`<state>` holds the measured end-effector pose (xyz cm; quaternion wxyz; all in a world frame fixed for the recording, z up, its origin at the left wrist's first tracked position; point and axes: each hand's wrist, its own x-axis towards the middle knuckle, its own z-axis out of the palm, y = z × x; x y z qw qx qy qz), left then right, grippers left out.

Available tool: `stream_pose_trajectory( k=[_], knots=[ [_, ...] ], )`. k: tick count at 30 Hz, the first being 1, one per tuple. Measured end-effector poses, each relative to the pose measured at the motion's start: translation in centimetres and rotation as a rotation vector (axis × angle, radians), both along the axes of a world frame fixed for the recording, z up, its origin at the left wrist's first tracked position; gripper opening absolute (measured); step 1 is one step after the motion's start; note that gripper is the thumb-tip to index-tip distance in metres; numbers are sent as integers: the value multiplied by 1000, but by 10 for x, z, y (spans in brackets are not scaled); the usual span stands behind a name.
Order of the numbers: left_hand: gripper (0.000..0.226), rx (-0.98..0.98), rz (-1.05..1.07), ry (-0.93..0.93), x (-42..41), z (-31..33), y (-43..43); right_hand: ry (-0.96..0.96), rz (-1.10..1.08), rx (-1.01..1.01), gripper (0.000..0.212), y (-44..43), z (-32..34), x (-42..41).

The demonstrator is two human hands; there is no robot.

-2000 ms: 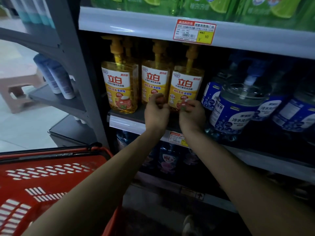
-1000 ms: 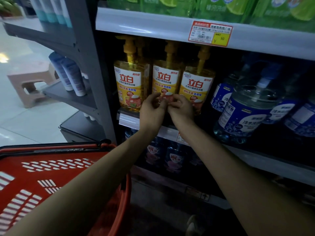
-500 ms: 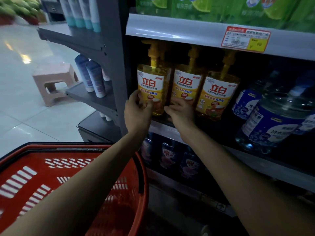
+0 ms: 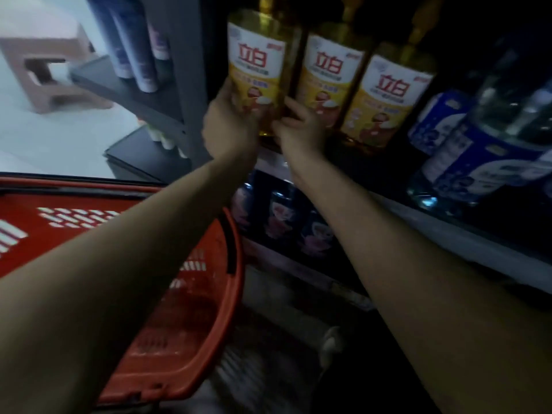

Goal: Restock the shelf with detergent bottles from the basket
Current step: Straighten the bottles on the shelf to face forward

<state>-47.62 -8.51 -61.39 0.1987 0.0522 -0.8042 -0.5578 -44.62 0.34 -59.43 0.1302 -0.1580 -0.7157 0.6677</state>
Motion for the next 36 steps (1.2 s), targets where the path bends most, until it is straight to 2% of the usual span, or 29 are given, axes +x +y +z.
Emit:
stream_pose_trajectory(
  k=[5, 9, 17, 23, 28, 31, 36],
  knots=[
    [55, 83, 1, 9, 7, 1, 7, 8, 28, 60, 43, 0, -1, 6],
    [44, 102, -43, 10, 11, 2, -3, -5, 67, 81, 48, 0, -1, 4],
    [38, 97, -86, 48, 10, -1, -5, -23, 96, 69, 60, 5, 1, 8],
    [57, 1, -82, 10, 2, -2, -6, -45, 127, 67, 67, 4, 6, 11],
    [55, -56, -159, -14, 12, 9, -13, -61, 144, 81, 65, 13, 16, 17],
    [52, -87, -178, -17, 23, 16, -17, -64, 113, 176, 63, 22, 17, 25],
    [66, -199, -239, -18, 49, 25, -13, -13, 91, 354, 60, 42, 30, 50]
  ],
)
